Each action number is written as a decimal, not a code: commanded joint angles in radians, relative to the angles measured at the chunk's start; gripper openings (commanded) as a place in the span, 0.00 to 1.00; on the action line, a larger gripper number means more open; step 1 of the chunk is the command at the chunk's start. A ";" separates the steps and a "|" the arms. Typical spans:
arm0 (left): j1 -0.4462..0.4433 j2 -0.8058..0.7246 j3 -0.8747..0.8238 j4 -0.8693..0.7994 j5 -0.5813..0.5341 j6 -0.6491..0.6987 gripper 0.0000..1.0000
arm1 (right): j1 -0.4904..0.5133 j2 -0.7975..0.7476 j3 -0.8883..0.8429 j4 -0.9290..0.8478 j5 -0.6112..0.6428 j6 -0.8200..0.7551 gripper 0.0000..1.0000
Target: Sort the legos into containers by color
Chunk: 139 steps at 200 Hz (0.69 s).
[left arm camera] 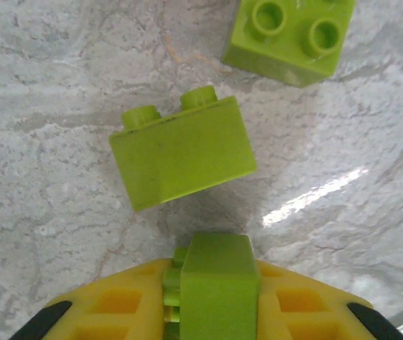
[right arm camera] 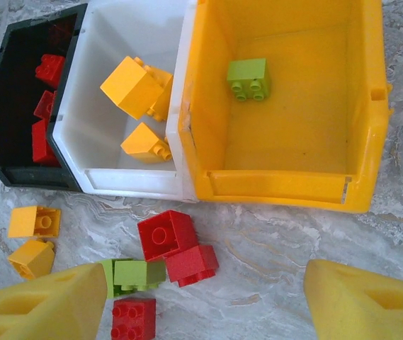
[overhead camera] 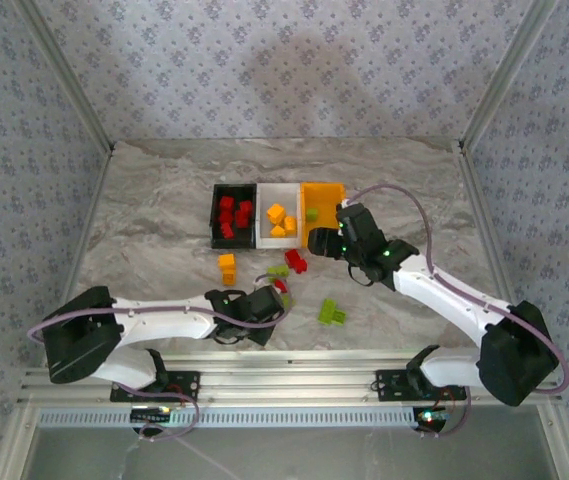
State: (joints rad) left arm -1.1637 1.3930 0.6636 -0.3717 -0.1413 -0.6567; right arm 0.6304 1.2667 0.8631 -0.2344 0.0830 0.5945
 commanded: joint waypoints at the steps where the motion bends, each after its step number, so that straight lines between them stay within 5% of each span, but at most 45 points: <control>1: -0.019 -0.055 0.032 -0.043 0.014 -0.023 0.22 | -0.012 -0.034 -0.025 -0.006 0.029 0.019 0.76; 29: -0.019 -0.113 0.139 -0.080 -0.021 0.015 0.21 | -0.024 -0.080 -0.070 -0.016 0.043 0.027 0.76; 55: 0.089 -0.044 0.305 -0.045 0.037 0.092 0.21 | -0.038 -0.122 -0.123 -0.039 0.061 0.072 0.76; 139: 0.312 0.587 1.060 -0.134 0.118 0.241 0.20 | -0.047 -0.277 -0.243 -0.153 0.092 0.130 0.76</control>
State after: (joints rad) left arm -0.8829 1.8618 1.5856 -0.4225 -0.0467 -0.4633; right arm 0.5884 1.0367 0.6437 -0.3336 0.1474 0.6941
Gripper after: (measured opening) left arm 0.250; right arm 0.758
